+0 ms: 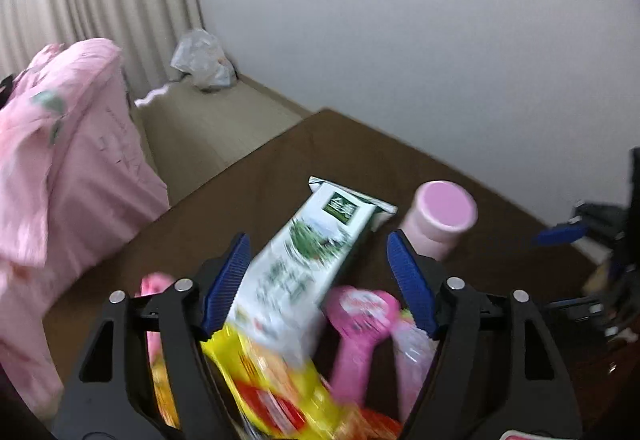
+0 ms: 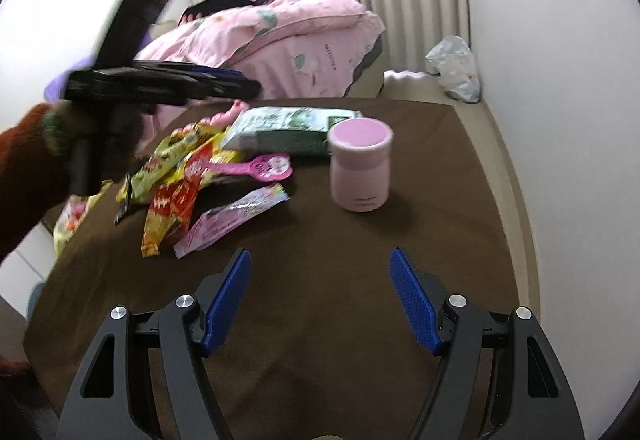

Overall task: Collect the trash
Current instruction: 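Grasp the green-and-white milk carton with the left tool and lift it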

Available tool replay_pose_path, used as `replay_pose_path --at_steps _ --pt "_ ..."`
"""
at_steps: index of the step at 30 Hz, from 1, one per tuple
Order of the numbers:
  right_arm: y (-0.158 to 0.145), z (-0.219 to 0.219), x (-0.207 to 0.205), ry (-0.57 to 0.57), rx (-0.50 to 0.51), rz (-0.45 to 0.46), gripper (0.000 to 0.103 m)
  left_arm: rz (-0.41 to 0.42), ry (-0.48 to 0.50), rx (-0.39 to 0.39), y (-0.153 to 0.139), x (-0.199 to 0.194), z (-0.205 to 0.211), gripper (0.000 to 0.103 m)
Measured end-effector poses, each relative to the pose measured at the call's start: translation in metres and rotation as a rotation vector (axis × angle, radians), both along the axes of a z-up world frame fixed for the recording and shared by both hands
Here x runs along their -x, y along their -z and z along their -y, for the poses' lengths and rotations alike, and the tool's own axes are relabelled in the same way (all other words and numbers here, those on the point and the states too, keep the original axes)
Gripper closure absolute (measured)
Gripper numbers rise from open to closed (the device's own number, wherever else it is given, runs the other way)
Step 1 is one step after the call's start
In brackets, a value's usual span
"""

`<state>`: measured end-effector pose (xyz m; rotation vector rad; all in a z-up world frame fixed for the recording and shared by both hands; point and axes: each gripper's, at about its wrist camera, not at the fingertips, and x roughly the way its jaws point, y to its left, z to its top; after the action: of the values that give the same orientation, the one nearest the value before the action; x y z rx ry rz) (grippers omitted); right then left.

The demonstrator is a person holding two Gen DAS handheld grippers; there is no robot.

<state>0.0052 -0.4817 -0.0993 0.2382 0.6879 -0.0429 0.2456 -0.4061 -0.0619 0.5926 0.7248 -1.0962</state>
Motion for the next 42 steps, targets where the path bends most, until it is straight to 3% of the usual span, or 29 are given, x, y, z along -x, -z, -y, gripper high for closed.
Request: replay_pose_path --at_steps 3,6,8,12,13,16,21,23,26,29,31,32,33,35,37,39,42 --pt "0.001 0.009 0.001 0.019 -0.015 0.004 0.035 -0.056 -0.003 -0.090 0.020 -0.023 0.024 0.033" --pt "0.005 0.014 0.000 0.024 -0.030 -0.006 0.035 -0.149 0.029 -0.125 0.032 -0.029 0.030 0.033" --pt "0.008 0.017 0.001 0.022 -0.040 -0.010 0.035 -0.142 0.042 -0.148 0.035 -0.022 0.031 0.033" --pt "0.014 0.019 -0.003 0.021 -0.062 -0.019 0.035 -0.042 -0.021 -0.263 0.053 -0.017 0.036 0.033" --pt "0.014 0.019 -0.004 0.018 -0.070 -0.018 0.035 -0.045 -0.035 -0.261 0.054 -0.017 0.035 0.033" --pt "0.013 0.012 -0.002 0.007 -0.063 -0.009 0.035 -0.112 -0.115 -0.204 0.045 -0.019 0.026 0.051" --pt "0.015 0.002 -0.001 -0.014 -0.066 -0.006 0.035 -0.177 -0.233 -0.029 0.001 -0.014 -0.019 0.053" --pt "0.017 -0.002 -0.002 -0.025 -0.082 -0.006 0.035 -0.171 -0.279 0.030 -0.019 -0.005 -0.044 0.099" --pt "0.016 -0.009 -0.005 -0.041 -0.106 -0.004 0.035 -0.168 -0.358 0.079 -0.039 0.011 -0.083 0.099" --pt "0.014 -0.019 -0.008 -0.058 -0.114 -0.005 0.035 -0.156 -0.366 0.078 -0.041 0.033 -0.116 0.099" --pt "0.012 -0.027 -0.010 -0.078 -0.108 0.000 0.035 -0.098 -0.367 0.065 -0.040 0.047 -0.131 0.096" --pt "0.010 -0.029 -0.011 -0.080 -0.103 0.001 0.035 -0.078 -0.366 0.066 -0.039 0.052 -0.132 0.084" --pt "0.009 -0.032 -0.013 -0.081 -0.096 0.002 0.035 -0.071 -0.353 0.077 -0.039 0.055 -0.135 0.065" --pt "0.007 -0.037 -0.014 -0.081 -0.081 0.002 0.035 -0.095 -0.291 0.106 -0.034 0.056 -0.129 0.050" --pt "0.005 -0.041 -0.012 -0.088 -0.062 0.009 0.035 -0.102 -0.245 0.096 -0.024 0.057 -0.116 0.047" --pt "0.003 -0.044 -0.007 -0.099 -0.047 0.010 0.035 -0.110 -0.230 0.073 -0.011 0.049 -0.099 0.038" --pt "0.006 -0.038 -0.004 -0.083 -0.048 -0.005 0.035 -0.078 -0.231 0.005 0.007 0.040 -0.064 0.038"
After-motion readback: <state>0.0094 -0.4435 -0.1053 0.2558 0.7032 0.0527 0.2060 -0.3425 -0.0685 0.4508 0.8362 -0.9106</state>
